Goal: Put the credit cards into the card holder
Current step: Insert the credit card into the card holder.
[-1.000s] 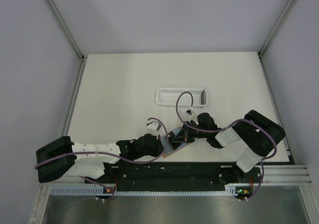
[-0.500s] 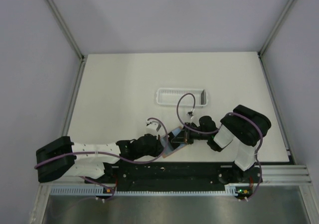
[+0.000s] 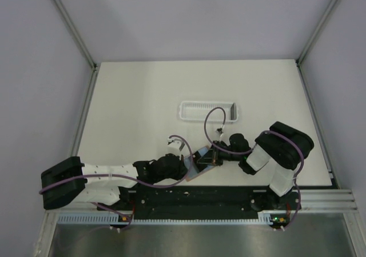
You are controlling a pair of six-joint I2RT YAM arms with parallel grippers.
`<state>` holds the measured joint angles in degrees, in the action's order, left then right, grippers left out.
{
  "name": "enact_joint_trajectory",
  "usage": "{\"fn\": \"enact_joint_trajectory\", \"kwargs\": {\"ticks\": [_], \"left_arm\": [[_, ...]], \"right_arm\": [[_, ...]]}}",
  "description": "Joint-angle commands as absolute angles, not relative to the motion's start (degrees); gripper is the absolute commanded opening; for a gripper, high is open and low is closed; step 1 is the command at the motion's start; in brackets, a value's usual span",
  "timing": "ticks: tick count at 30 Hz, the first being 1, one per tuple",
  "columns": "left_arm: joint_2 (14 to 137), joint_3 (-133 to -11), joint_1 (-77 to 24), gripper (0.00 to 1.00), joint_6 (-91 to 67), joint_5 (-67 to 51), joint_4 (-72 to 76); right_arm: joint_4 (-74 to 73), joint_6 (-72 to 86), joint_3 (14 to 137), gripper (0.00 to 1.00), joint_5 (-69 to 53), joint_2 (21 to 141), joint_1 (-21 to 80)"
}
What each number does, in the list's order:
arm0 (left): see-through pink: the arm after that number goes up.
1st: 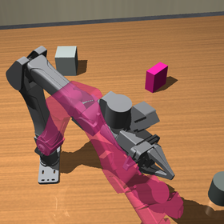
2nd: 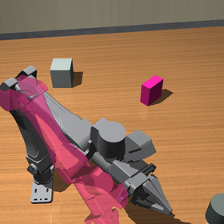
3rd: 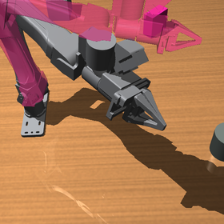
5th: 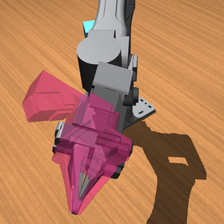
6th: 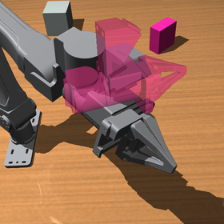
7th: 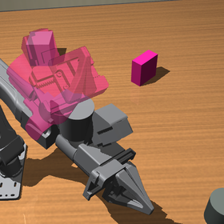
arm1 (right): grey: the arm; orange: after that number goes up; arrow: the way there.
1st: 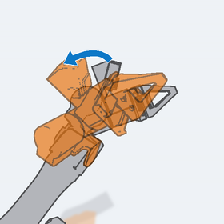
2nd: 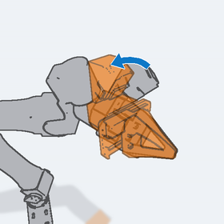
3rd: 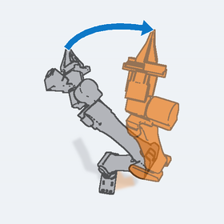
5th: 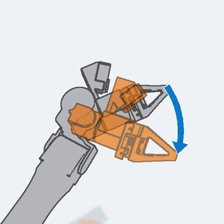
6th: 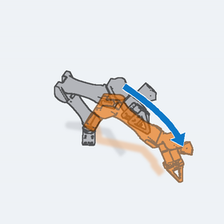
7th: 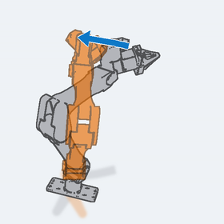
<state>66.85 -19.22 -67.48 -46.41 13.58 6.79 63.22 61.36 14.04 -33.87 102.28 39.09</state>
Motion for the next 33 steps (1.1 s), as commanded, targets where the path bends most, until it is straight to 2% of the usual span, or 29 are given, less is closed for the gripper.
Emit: {"fn": "enact_joint_trajectory", "kwargs": {"ticks": [1, 10, 26, 30, 33], "left_arm": [[66.09, -18.19, -67.5, 0.0, -46.14, 14.94, 3.96], [66.18, -18.02, -67.5, 0.0, -46.32, 15.03, 4.13], [64.17, -18.46, -67.5, 0.0, -46.67, 16.43, 2.03], [61.36, -18.81, -67.5, 0.0, -47.55, 17.84, 0.26], [58.63, -18.72, -67.5, 0.0, -47.81, 18.54, -3.24]], "right_arm": [[60.64, 59.41, 16.08, 0.0, -33.13, 100.9, 39.11], [62.58, 60.64, 15.65, 0.0, -33.75, 101.95, 39.55], [67.24, 63.81, 14.15, 0.0, -25.93, 105.56, 45.79], [64.69, 62.93, 13.01, 0.05, -23.38, 103.54, 45.97], [62.5, 62.23, 13.01, 0.15, -22.15, 102.22, 46.41]]}}
